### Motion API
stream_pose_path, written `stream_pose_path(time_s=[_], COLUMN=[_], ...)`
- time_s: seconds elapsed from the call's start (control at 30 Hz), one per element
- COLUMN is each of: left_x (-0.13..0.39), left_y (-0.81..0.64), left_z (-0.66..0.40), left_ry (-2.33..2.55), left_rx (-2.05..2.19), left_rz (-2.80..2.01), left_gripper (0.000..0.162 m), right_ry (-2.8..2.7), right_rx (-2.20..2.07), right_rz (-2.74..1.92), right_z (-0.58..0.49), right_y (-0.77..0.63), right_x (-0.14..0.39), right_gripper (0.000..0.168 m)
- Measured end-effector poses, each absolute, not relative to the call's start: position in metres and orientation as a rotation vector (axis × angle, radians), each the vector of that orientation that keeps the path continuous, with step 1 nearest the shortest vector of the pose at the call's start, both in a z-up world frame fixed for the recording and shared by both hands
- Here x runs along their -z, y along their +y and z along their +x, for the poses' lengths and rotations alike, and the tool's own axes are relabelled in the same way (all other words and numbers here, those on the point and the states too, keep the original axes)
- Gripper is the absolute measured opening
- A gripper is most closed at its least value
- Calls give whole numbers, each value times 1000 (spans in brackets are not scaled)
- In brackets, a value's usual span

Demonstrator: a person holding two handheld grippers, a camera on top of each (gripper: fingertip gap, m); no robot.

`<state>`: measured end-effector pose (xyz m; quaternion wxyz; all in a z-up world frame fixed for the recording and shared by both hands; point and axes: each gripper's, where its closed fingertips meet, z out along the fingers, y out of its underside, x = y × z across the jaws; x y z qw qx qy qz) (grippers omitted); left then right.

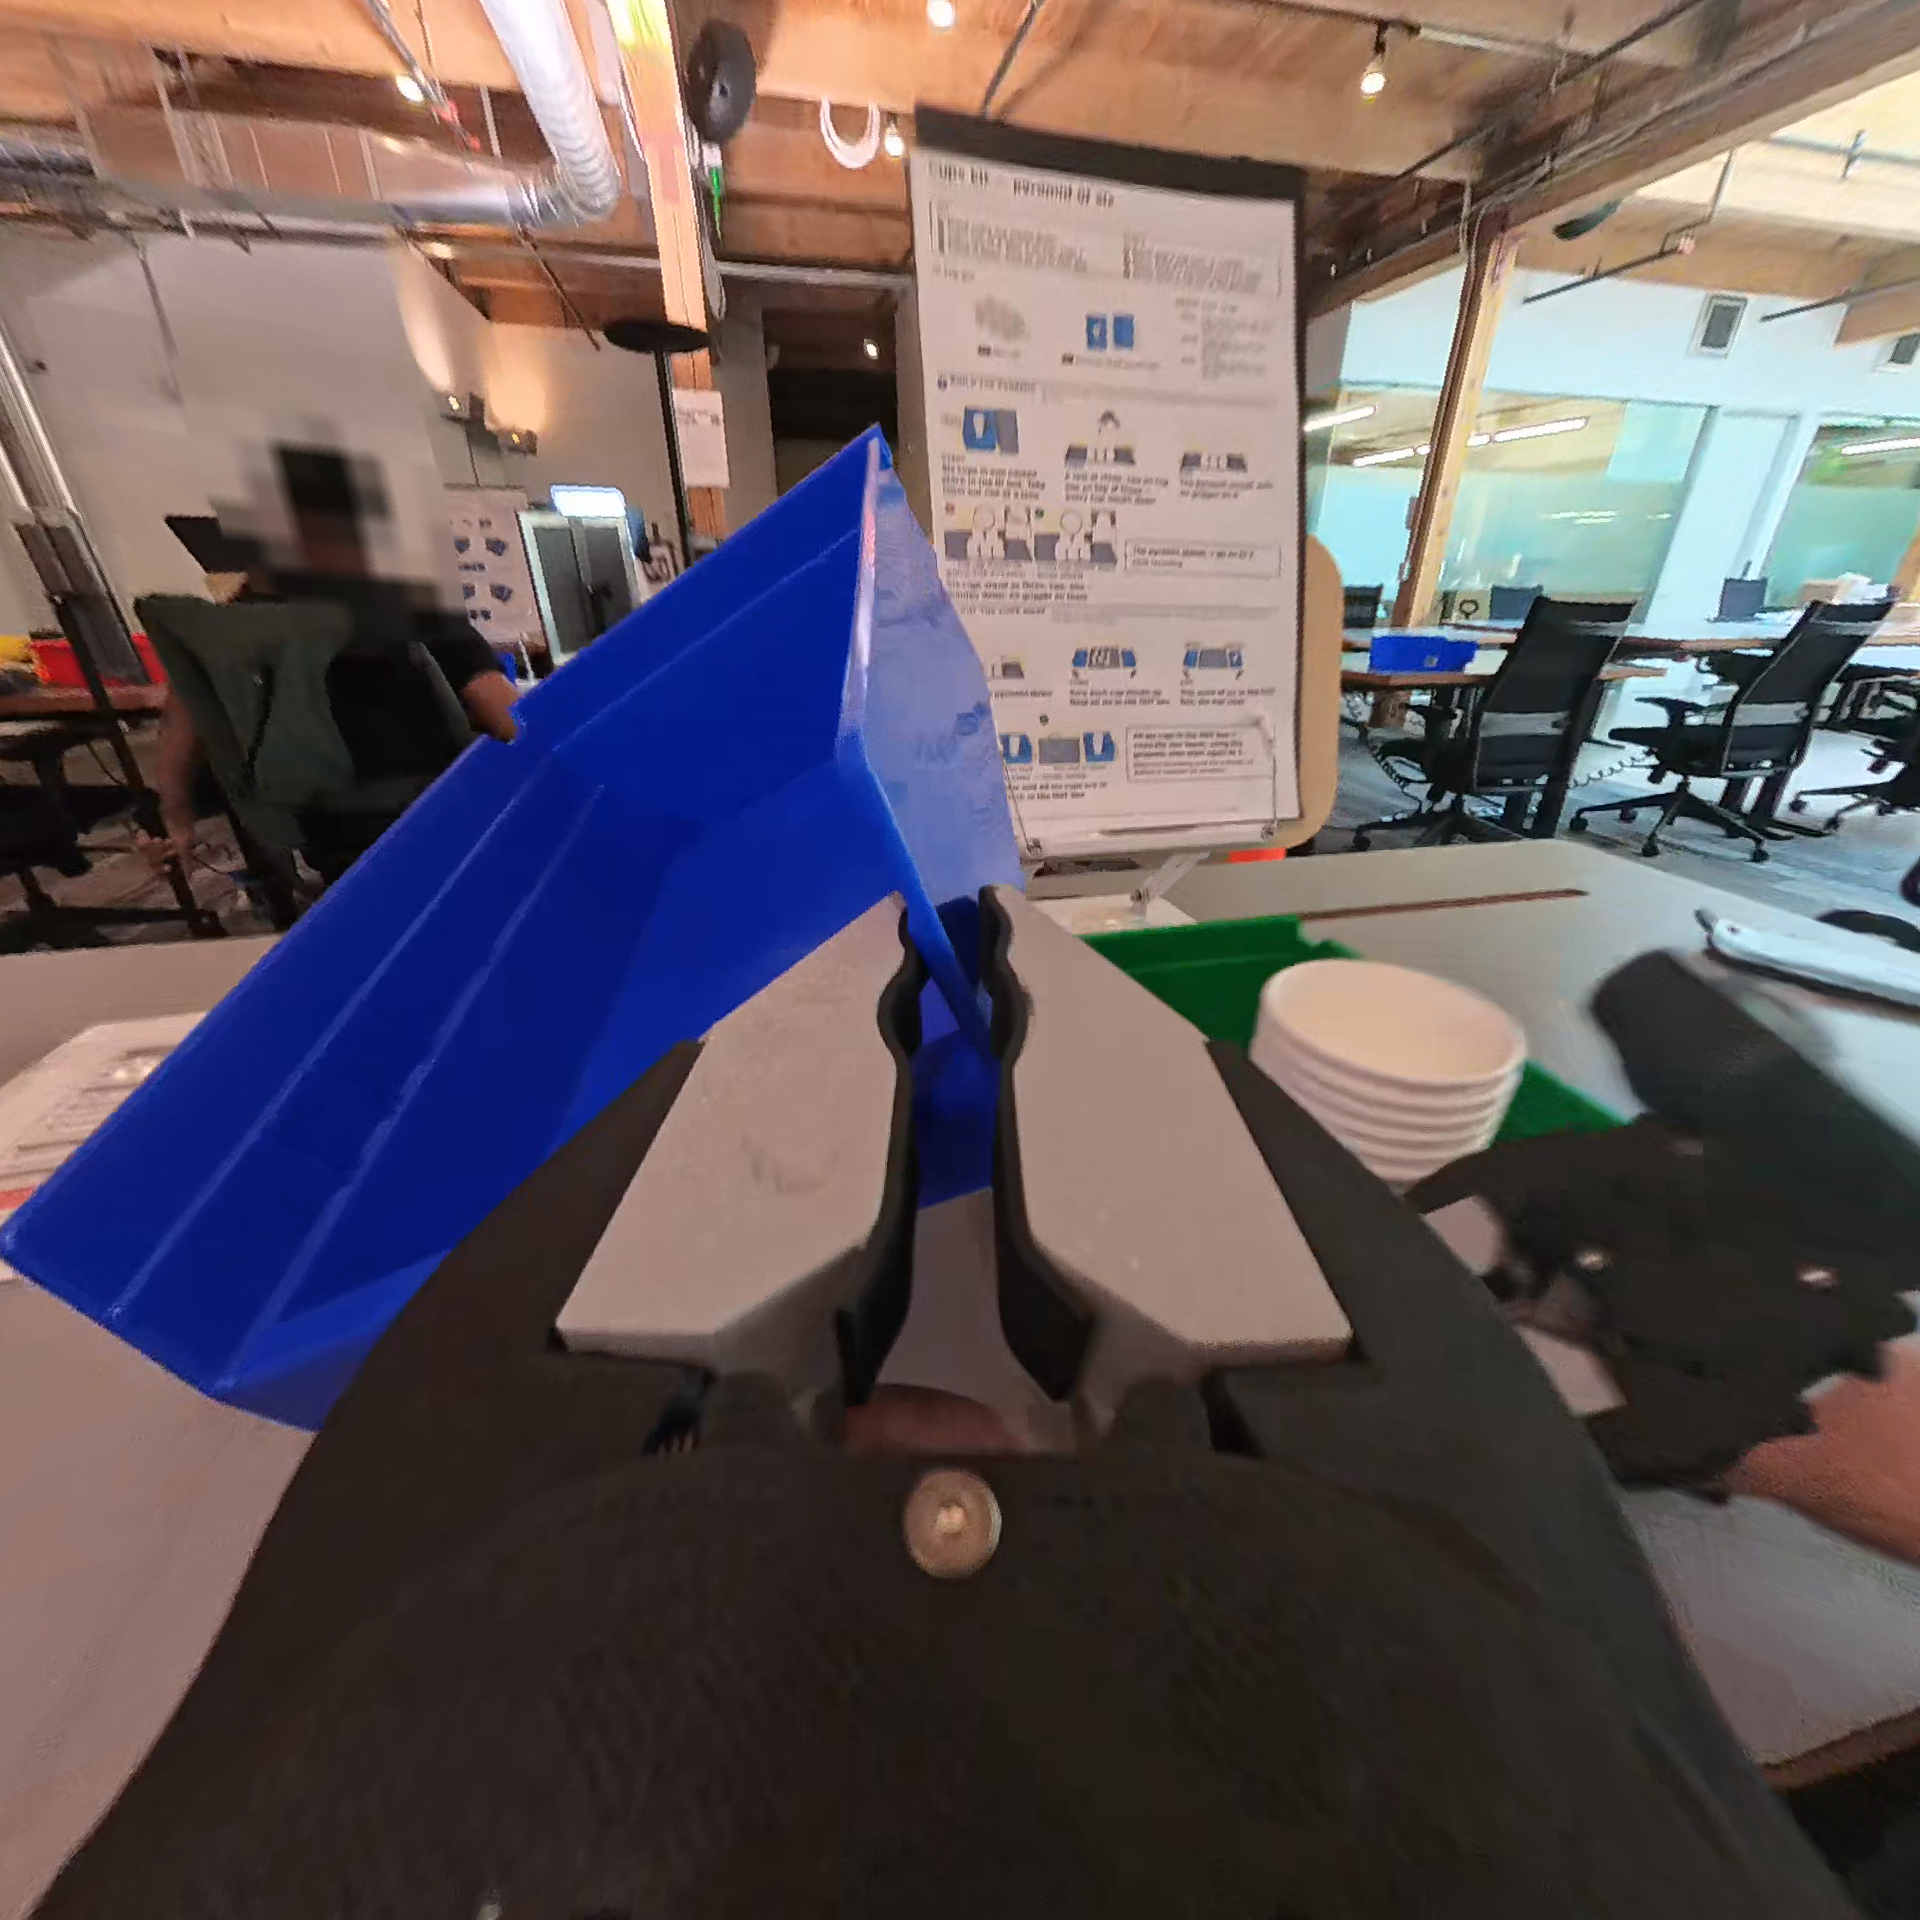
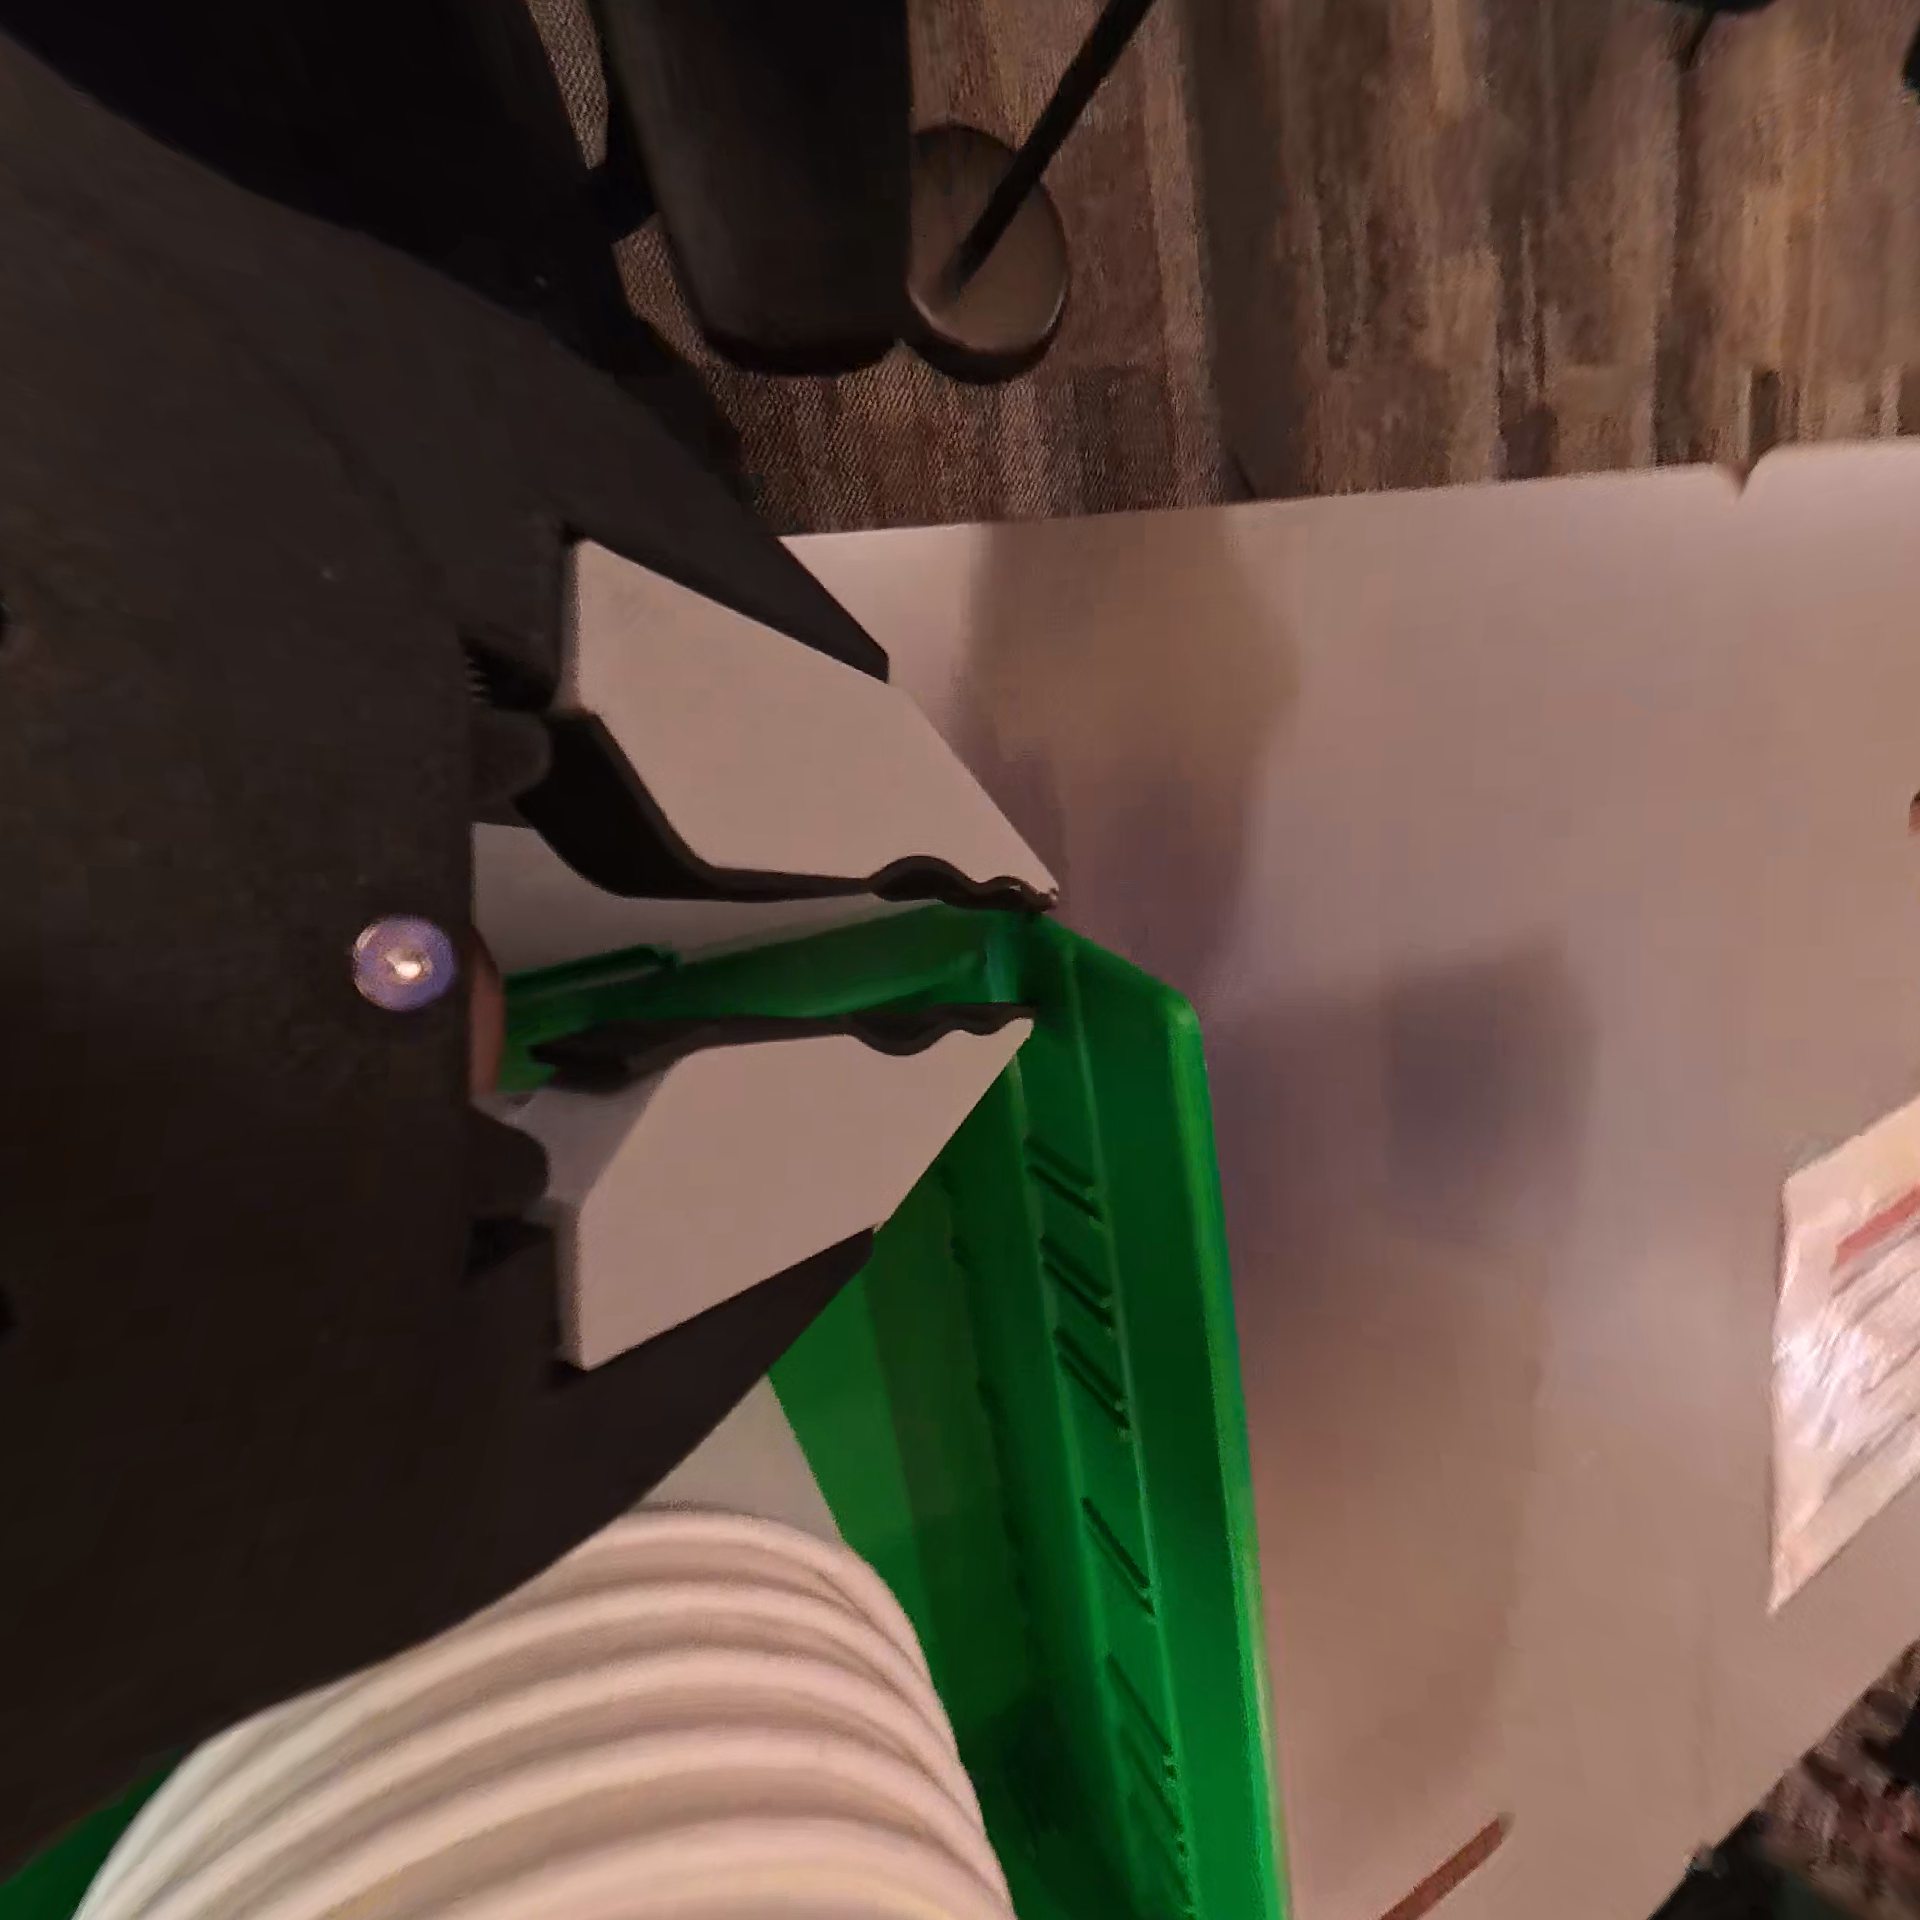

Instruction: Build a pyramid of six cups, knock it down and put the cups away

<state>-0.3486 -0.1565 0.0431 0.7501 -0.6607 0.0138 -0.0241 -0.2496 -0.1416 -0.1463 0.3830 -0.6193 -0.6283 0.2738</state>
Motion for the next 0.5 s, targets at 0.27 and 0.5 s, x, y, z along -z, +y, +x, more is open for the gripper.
stream_pose_path(time_s=[0.27,0.5], left_x=[-75,-82], left_y=[-202,-231], left_z=[-376,-407], left_ry=[-23,-93], left_rx=[-121,-328], left_rz=[-1327,-1316], left_gripper=[5,5], right_ry=[-1648,-1414], right_rx=[-1049,-927], right_rz=[-1443,-1471], right_z=[-328,-238], right_y=[-189,-118], right_x=[101,86], right_gripper=[19,4])
